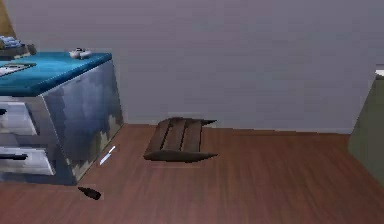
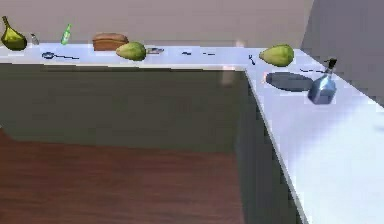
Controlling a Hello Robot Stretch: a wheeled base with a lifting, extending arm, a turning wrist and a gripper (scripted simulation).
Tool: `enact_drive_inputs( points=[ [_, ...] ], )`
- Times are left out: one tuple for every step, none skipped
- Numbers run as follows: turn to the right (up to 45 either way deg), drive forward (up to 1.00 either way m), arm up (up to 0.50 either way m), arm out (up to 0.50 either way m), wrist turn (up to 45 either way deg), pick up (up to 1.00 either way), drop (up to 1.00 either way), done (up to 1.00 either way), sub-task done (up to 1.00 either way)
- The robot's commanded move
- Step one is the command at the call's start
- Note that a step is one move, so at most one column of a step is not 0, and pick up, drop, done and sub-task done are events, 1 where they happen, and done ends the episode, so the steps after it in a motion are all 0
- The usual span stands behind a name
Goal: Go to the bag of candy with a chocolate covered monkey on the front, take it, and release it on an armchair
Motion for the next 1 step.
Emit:
enact_drive_inputs(
  points=[
    [0.0, 0.1, 0.0, 0.0, 0.0, 0.0, 0.0, 0.0, 0.0]
  ],
)
